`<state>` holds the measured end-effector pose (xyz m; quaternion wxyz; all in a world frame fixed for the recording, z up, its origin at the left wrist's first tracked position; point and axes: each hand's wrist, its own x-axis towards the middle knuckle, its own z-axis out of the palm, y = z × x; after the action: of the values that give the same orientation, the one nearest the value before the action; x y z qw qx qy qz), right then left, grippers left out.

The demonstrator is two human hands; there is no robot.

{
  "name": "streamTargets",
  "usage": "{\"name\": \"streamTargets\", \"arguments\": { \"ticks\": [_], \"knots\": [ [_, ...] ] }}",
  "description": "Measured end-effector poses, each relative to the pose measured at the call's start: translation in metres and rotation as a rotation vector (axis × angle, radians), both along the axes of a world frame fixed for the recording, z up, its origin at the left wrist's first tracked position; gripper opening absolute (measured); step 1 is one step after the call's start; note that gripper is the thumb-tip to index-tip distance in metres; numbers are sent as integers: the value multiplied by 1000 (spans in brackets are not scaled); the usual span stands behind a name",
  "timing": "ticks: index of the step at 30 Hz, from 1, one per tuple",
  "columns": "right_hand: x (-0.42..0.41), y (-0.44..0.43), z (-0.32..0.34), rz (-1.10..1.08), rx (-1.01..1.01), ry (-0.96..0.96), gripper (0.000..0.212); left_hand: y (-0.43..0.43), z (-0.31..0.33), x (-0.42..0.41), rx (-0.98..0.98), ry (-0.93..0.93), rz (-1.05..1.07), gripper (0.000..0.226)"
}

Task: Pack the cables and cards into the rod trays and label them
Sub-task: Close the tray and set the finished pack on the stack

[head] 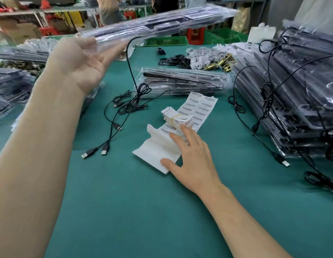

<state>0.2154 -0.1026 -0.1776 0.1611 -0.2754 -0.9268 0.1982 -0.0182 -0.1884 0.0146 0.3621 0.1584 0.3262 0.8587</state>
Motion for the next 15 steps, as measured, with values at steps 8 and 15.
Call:
{"name": "streamTargets", "arguments": {
  "ticks": [8,15],
  "knots": [
    [-10,6,8,-103,36,-140,77,-74,-39,79,-77,-15,-15,25],
    [-24,32,14,-220,105,-250,61,-109,-99,112,-127,-109,-108,21]
  ]
}}
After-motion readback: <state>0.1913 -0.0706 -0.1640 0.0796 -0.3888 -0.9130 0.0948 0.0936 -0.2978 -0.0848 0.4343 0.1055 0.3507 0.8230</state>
